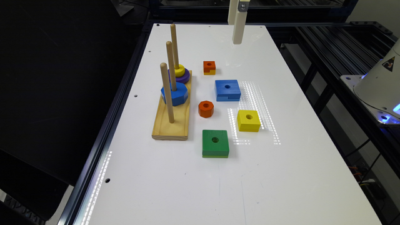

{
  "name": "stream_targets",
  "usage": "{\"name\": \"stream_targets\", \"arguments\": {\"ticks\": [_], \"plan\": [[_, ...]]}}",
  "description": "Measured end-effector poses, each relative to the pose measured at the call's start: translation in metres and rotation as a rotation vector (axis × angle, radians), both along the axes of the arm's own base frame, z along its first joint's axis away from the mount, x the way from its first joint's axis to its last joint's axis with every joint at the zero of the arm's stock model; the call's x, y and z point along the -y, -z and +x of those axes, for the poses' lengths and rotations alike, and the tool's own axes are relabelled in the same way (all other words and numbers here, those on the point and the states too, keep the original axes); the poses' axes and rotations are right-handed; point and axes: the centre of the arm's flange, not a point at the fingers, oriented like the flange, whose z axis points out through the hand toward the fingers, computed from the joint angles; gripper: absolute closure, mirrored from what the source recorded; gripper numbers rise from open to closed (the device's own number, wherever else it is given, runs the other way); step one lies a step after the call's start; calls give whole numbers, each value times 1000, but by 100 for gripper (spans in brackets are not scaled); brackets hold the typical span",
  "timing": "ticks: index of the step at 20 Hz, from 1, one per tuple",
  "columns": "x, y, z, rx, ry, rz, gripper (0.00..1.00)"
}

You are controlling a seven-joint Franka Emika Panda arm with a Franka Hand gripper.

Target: Pick up blue block.

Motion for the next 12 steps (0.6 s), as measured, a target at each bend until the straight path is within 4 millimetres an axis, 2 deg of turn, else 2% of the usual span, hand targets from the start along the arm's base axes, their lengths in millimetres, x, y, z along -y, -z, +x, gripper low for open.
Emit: {"name": "stream_targets", "arguments": {"ticks": [8, 12], "plan": [[2, 1, 0, -2, 4, 0, 0], [3, 14, -2, -8, 3, 2, 0]]}}
